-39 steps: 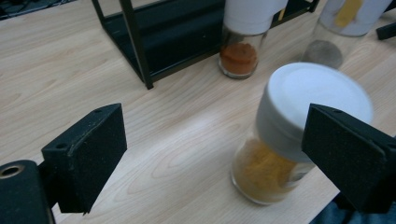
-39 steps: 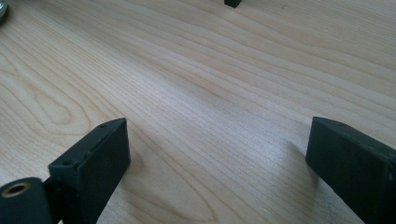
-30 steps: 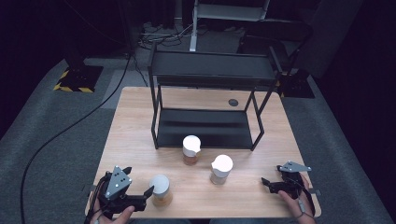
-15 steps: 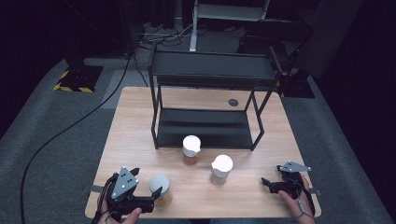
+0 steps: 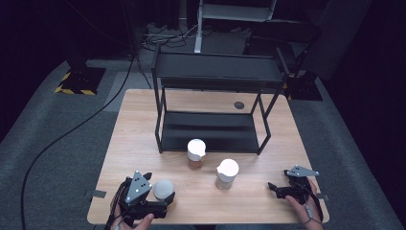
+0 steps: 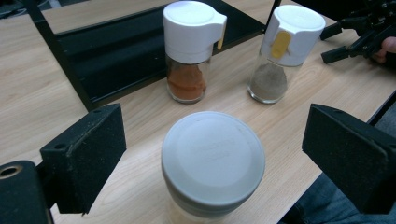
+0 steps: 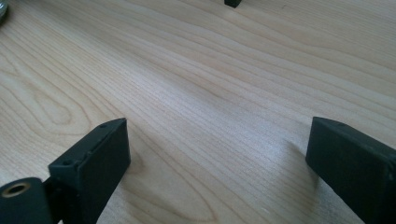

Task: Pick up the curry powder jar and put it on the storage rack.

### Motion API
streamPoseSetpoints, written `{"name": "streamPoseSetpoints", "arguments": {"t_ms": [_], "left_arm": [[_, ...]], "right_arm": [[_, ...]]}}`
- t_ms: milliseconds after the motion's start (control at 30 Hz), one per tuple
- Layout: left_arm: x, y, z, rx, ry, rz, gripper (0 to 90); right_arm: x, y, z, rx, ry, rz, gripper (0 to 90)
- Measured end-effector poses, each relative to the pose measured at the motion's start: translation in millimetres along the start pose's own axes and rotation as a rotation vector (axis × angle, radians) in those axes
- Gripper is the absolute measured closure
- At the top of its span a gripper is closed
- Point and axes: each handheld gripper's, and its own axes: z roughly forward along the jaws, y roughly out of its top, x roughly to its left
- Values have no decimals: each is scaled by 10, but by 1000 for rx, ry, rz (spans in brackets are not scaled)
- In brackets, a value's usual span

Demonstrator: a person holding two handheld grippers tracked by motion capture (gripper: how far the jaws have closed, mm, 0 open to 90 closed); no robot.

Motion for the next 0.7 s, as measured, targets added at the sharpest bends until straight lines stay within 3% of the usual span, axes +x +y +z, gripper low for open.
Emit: {"name": "streamPoseSetpoints", "arguments": {"t_ms": [133,700], "left_arm": [[-12,-12,42,8,15,6,58],[3,-180,261,46,-3,-30,75]], "right_arm": [[0,0,0,0,0,0,64],[0,0,0,0,0,0,64]]}}
